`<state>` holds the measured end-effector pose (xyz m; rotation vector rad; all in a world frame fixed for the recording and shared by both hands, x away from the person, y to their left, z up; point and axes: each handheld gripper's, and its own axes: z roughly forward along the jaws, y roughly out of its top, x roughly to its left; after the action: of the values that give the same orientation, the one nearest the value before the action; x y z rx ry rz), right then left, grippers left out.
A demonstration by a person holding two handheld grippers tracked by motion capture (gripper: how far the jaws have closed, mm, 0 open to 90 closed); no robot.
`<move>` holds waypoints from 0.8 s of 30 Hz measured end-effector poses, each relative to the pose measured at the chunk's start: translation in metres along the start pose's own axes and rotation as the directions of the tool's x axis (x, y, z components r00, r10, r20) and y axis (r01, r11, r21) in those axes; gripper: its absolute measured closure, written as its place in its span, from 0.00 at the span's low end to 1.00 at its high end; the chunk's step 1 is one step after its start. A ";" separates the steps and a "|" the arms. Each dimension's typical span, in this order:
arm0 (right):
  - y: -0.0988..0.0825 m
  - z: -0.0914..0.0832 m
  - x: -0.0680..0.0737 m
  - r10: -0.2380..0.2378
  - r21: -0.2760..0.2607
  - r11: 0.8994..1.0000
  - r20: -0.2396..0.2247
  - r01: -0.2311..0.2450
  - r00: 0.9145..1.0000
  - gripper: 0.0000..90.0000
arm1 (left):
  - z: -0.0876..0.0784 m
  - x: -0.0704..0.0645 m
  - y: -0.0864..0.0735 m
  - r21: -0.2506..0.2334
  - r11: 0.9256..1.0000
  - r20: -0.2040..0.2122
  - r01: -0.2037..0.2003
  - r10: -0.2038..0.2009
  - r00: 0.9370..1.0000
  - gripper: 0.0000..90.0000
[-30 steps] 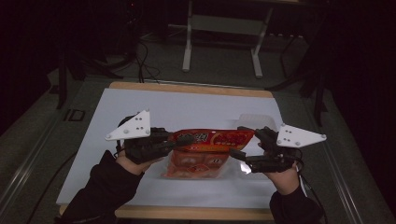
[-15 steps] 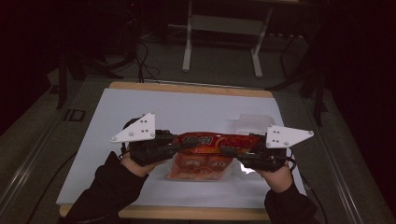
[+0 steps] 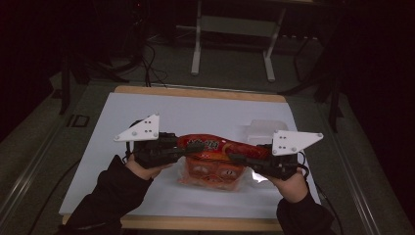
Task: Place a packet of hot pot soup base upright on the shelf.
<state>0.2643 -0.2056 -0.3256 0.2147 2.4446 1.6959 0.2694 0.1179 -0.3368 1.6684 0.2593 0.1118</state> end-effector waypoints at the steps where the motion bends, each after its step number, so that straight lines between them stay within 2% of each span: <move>1: 0.001 -0.001 0.000 0.002 -0.005 1.000 0.000 -0.002 1.000 1.00 | 0.000 0.000 0.000 0.000 1.000 0.000 0.000 0.000 1.000 0.88; 2: 0.002 -0.001 0.000 0.006 -0.008 1.000 0.004 -0.006 1.000 1.00 | -0.001 0.001 0.000 -0.010 1.000 -0.001 0.008 -0.008 1.000 0.79; 3: 0.002 -0.001 0.000 0.006 -0.008 1.000 0.004 -0.006 1.000 1.00 | -0.001 0.001 0.000 -0.024 1.000 -0.002 0.012 -0.012 1.000 0.79; 4: 0.004 -0.002 0.000 0.010 -0.006 1.000 0.007 -0.010 1.000 1.00 | -0.002 0.000 -0.001 -0.036 0.999 -0.008 0.009 -0.010 1.000 0.64; 6: 0.006 -0.003 -0.001 0.011 -0.004 1.000 0.028 -0.011 1.000 1.00 | -0.004 -0.001 -0.003 -0.050 0.999 -0.045 0.011 -0.014 0.999 0.47; 7: 0.008 -0.007 -0.004 0.017 -0.002 1.000 0.044 -0.017 0.999 1.00 | -0.005 -0.001 -0.005 -0.047 0.999 -0.061 0.028 -0.031 0.998 0.26; 8: 0.009 -0.009 -0.005 0.018 -0.006 1.000 0.049 -0.018 0.999 1.00 | -0.005 -0.001 -0.005 -0.047 0.999 -0.061 0.028 -0.031 0.998 0.19; 10: 0.012 -0.015 -0.007 0.023 -0.015 1.000 0.064 -0.022 0.998 1.00 | -0.008 0.001 -0.011 -0.036 0.999 -0.101 0.039 -0.042 0.994 0.11; 12: 0.015 -0.021 -0.010 0.029 -0.027 0.999 0.082 -0.027 0.996 1.00 | -0.010 0.001 -0.013 -0.037 0.998 -0.100 0.044 -0.048 0.994 0.02; 13: 0.017 -0.024 -0.011 0.032 -0.033 0.999 0.091 -0.029 0.995 1.00 | -0.012 0.003 -0.016 -0.045 0.998 -0.098 0.045 -0.049 0.994 0.02; 14: 0.017 -0.024 -0.011 0.032 -0.033 0.999 0.091 -0.029 0.995 1.00 | -0.013 0.003 -0.019 -0.048 0.997 -0.111 0.054 -0.059 0.992 0.02; 15: 0.021 -0.031 -0.013 0.037 -0.046 0.998 0.112 -0.032 0.993 1.00 | -0.017 0.004 -0.025 -0.058 0.997 -0.138 0.059 -0.066 0.988 0.02; 16: 0.021 -0.031 -0.013 0.037 -0.046 0.998 0.112 -0.032 0.993 1.00 | -0.017 0.004 -0.025 -0.058 0.997 -0.138 0.059 -0.066 0.988 0.02; 19: 0.028 -0.040 -0.017 0.043 -0.073 0.997 0.147 -0.032 0.988 1.00 | -0.021 0.006 -0.035 -0.076 0.995 -0.167 0.070 -0.082 0.983 0.02; 21: 0.034 -0.048 -0.020 0.047 -0.084 0.996 0.177 -0.032 0.983 1.00 | -0.023 0.006 -0.040 -0.077 0.995 -0.188 0.065 -0.078 0.979 0.02; 24: 0.040 -0.056 -0.024 0.059 -0.096 0.995 0.209 -0.040 0.976 1.00 | -0.026 0.006 -0.053 -0.068 0.997 -0.237 0.048 -0.062 0.970 0.02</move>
<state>0.2767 -0.2483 -0.2679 0.4253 2.2208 1.7032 0.2635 0.1493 -0.3862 1.5845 0.4789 0.2772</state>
